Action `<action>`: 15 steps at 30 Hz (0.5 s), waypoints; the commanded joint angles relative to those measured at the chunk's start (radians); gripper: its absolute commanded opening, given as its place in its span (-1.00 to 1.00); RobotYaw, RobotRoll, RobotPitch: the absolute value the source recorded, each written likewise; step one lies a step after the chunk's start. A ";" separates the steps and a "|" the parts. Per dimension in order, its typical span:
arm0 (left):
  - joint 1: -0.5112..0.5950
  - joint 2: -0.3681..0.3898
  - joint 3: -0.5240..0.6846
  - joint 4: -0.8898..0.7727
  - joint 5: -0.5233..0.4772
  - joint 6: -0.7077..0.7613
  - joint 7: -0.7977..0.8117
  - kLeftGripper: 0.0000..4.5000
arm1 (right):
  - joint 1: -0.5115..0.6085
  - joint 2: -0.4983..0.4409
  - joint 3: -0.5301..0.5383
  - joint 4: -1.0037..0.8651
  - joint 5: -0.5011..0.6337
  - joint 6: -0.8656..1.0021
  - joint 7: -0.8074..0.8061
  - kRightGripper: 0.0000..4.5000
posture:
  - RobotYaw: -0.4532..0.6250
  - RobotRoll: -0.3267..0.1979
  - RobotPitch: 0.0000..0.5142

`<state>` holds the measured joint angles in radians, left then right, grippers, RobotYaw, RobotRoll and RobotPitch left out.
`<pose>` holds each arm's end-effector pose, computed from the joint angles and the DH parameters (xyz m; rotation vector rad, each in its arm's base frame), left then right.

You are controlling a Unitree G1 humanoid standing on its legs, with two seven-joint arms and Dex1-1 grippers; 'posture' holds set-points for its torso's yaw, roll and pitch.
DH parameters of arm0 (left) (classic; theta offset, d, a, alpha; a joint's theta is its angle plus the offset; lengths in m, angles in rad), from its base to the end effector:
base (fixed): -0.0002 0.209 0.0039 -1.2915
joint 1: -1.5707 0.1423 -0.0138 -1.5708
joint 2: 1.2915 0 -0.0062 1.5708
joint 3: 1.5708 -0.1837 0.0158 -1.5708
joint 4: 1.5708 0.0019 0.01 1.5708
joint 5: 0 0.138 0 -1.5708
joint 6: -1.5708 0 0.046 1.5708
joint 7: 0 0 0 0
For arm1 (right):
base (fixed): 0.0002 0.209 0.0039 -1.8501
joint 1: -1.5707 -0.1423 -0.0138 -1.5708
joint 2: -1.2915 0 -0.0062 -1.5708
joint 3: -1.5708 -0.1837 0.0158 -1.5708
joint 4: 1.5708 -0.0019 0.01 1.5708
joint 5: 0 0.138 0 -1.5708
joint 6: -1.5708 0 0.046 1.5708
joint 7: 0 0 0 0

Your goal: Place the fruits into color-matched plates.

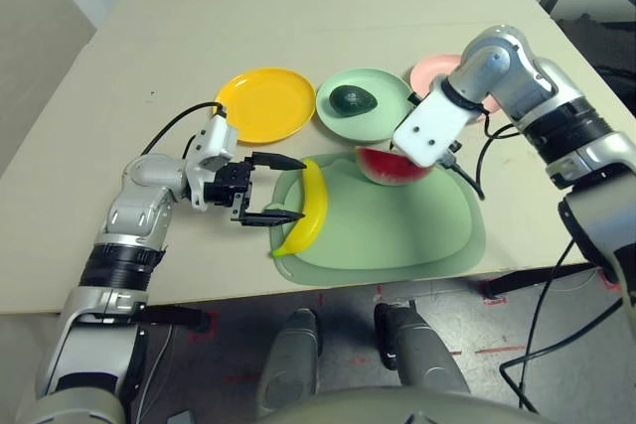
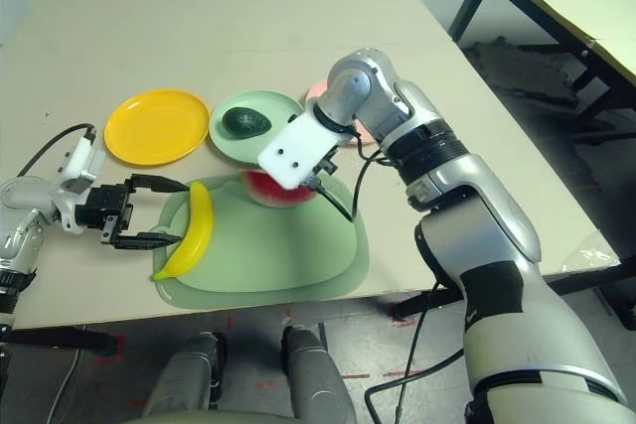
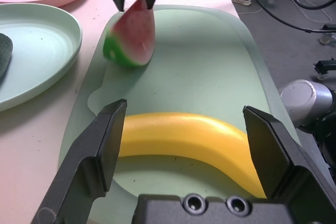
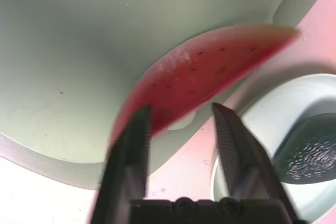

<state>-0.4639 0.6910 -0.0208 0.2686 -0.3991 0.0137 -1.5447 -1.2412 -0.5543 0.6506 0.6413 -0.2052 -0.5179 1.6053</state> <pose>0.2792 0.2679 0.1561 0.3717 0.0469 -1.4685 0.3392 -0.1144 0.2657 -1.7126 0.1576 1.7539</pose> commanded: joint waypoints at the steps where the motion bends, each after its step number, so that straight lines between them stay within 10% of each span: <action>1: 0.006 0.004 -0.009 -0.006 0.006 -0.005 -0.004 1.00 | 0.014 0.024 -0.012 -0.008 -0.021 0.025 -0.010 0.66 | -0.11 0.25 -0.29; 4: 0.008 0.006 -0.007 -0.010 0.005 -0.002 -0.001 1.00 | 0.027 0.041 -0.017 -0.011 -0.034 0.059 -0.033 0.98 | -0.11 0.25 -0.29; 15: 0.009 0.010 -0.006 -0.016 0.004 0.001 -0.001 1.00 | 0.059 0.063 -0.008 0.010 -0.093 0.115 -0.069 0.98 | -0.10 0.25 -0.27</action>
<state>-0.4637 0.6919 -0.0207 0.2679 -0.3993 0.0144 -1.5428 -1.1955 -0.4964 0.6454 0.6462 -0.2833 -0.4079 1.5382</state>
